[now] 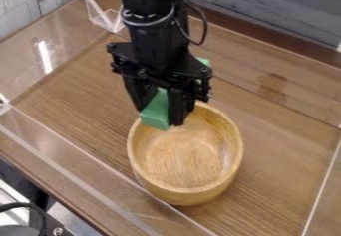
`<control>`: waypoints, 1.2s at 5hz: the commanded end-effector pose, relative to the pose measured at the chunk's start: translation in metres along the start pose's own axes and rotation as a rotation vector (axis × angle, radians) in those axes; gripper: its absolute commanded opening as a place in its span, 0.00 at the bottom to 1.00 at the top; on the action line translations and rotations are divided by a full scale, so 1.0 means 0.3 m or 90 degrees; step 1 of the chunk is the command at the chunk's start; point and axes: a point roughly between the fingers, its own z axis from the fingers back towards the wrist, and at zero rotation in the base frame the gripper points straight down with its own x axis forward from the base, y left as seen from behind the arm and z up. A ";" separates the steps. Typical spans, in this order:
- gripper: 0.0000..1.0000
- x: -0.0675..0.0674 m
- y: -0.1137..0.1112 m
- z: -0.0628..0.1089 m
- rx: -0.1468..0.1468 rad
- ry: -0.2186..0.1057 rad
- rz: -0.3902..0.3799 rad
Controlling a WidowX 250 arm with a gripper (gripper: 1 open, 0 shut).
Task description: Remove the green block from inside the brown bowl and put it on the table
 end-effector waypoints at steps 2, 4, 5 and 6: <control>0.00 0.038 0.025 0.049 0.001 -0.042 -0.002; 0.00 0.073 0.092 0.042 0.023 -0.045 -0.005; 0.00 0.099 0.127 0.034 0.034 -0.046 0.002; 0.00 0.121 0.154 0.025 0.043 -0.046 0.006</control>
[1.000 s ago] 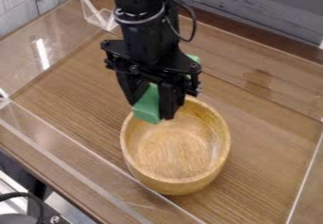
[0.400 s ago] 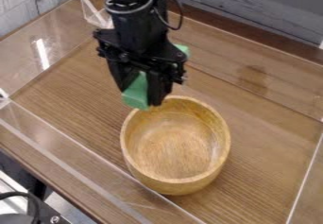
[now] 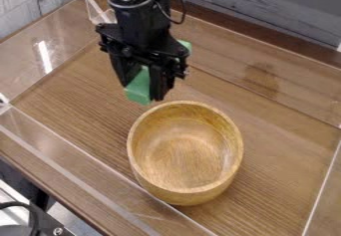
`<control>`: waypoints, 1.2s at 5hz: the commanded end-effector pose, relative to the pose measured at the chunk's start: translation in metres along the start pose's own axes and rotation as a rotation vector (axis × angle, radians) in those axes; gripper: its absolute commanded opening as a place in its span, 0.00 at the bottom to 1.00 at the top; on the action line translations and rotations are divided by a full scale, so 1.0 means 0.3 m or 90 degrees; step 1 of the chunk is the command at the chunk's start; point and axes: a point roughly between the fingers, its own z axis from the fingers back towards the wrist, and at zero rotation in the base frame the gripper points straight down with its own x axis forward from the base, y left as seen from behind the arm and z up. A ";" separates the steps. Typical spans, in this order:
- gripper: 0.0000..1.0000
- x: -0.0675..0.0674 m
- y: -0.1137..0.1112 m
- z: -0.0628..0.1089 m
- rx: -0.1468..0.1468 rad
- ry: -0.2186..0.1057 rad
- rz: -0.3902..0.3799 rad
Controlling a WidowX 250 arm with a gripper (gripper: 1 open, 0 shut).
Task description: Remove the green block from inside the brown bowl and put it on the table
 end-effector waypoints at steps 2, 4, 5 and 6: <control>0.00 0.078 0.063 0.016 0.021 -0.038 -0.001; 0.00 0.120 0.115 -0.026 0.032 -0.041 -0.002; 0.00 0.134 0.131 -0.049 0.037 -0.042 -0.002; 0.00 0.145 0.145 -0.070 0.040 -0.043 -0.002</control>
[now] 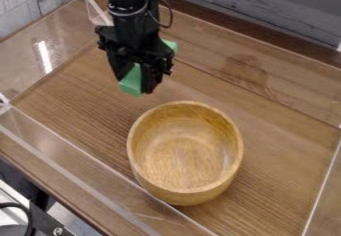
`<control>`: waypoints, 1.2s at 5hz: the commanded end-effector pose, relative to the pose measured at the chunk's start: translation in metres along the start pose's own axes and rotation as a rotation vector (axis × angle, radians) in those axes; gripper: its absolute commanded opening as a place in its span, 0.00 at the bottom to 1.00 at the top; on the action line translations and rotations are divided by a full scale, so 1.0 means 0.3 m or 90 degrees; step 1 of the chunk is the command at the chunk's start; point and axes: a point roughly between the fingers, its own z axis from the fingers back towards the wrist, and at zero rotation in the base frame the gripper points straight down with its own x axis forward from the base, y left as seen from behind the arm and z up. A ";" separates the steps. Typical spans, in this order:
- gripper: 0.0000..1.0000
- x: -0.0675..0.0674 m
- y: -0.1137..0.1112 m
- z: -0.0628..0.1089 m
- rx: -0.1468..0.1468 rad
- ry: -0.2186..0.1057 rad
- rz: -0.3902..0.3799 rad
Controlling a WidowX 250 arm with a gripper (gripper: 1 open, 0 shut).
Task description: Remove the green block from inside the brown bowl and put it on the table
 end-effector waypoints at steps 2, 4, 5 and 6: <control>0.00 0.066 0.042 0.007 0.014 -0.045 0.002; 0.00 0.087 0.063 -0.028 0.019 -0.050 0.004; 0.00 0.096 0.073 -0.045 0.021 -0.052 0.006; 0.00 0.102 0.081 -0.057 0.023 -0.054 0.007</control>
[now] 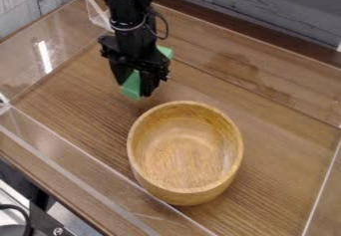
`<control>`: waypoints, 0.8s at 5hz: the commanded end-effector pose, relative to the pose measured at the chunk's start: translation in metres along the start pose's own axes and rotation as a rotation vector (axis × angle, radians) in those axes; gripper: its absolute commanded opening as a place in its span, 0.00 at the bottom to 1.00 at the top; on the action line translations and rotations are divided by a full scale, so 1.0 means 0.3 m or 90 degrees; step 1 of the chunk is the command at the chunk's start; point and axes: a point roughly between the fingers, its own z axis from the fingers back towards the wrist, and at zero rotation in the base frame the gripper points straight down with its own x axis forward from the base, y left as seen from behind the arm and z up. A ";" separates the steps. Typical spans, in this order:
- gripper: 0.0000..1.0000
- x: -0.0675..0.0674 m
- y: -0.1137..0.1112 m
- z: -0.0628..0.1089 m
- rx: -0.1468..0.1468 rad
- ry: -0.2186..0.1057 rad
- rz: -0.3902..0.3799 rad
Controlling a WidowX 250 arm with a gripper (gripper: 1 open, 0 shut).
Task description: Remove the green block from inside the brown bowl and put it on the table
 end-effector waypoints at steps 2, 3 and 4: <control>0.00 0.054 0.039 0.021 0.015 -0.041 0.004; 0.00 0.058 0.044 0.009 0.016 -0.042 0.004; 1.00 0.067 0.036 0.002 0.013 -0.039 0.004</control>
